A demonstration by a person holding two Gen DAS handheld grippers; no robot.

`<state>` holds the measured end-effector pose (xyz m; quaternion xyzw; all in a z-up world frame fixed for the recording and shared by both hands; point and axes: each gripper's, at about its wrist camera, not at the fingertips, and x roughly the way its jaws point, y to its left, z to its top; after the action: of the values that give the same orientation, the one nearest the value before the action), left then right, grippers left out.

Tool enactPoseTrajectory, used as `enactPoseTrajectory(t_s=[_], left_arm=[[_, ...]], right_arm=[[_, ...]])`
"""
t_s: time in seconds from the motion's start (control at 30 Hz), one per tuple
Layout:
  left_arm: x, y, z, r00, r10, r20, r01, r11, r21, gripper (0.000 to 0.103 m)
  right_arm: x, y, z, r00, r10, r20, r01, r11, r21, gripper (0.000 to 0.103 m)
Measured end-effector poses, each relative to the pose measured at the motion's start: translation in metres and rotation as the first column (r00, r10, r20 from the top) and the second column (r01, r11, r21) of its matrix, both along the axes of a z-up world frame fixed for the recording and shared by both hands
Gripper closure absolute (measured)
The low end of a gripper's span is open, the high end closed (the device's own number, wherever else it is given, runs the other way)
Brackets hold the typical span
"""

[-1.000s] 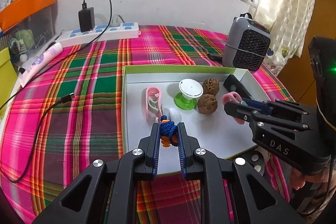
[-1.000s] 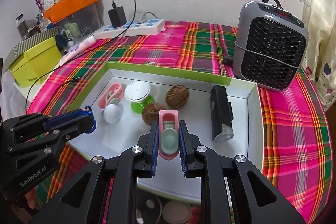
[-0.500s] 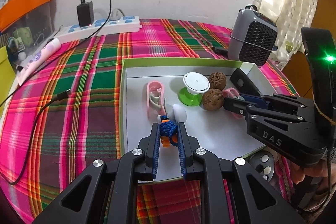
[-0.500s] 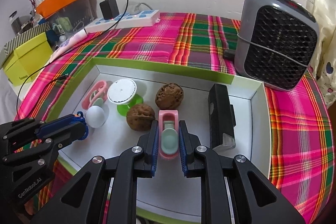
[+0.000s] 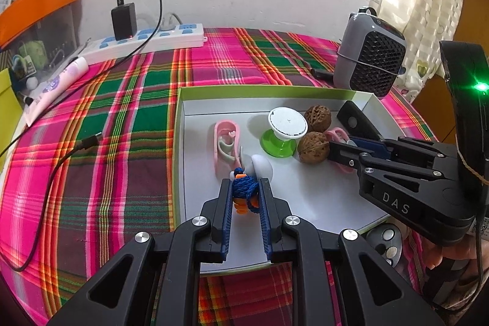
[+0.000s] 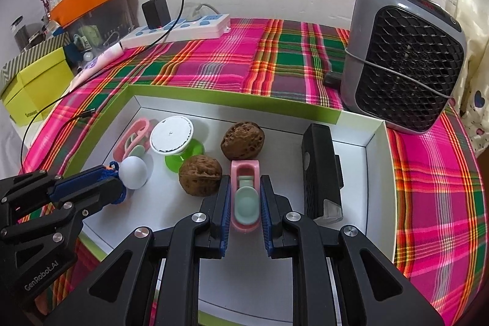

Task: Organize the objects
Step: 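Lower the toy figure and pink-teal clip into the box and open both grippers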

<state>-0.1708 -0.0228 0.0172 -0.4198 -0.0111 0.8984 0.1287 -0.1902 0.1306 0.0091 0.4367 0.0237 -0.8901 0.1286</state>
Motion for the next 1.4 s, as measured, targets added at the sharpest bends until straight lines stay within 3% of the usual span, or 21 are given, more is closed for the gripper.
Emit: enactPoseTrajectory(t_s=[0.67,0.87,1.13,1.2,1.4], left_arm=[[0.003,0.003,0.001,1.0,-0.014,-0.007,0.014,1.0,0.0,0.077],[0.005,0.004,0.002,1.0,-0.016,-0.009,0.016,1.0,0.004,0.073],[0.012,0.0,0.007,1.0,-0.001,-0.012,0.002,1.0,0.023,0.066],[0.014,-0.002,0.008,1.0,-0.002,-0.013,0.002,1.0,0.028,0.065],[0.023,-0.004,0.013,1.0,0.004,-0.022,-0.003,0.999,0.04,0.065]], right_arm=[[0.003,0.001,0.0,1.0,-0.02,-0.002,0.02,1.0,-0.013,0.084],[0.005,0.003,0.002,1.0,-0.018,-0.009,0.018,1.0,-0.019,0.074],[0.012,0.005,0.008,0.999,-0.027,-0.028,0.026,0.999,-0.024,0.073],[0.014,0.006,0.01,0.999,-0.031,-0.031,0.031,0.999,-0.028,0.064],[0.025,0.008,0.014,0.998,-0.033,-0.044,0.031,0.999,-0.042,0.064]])
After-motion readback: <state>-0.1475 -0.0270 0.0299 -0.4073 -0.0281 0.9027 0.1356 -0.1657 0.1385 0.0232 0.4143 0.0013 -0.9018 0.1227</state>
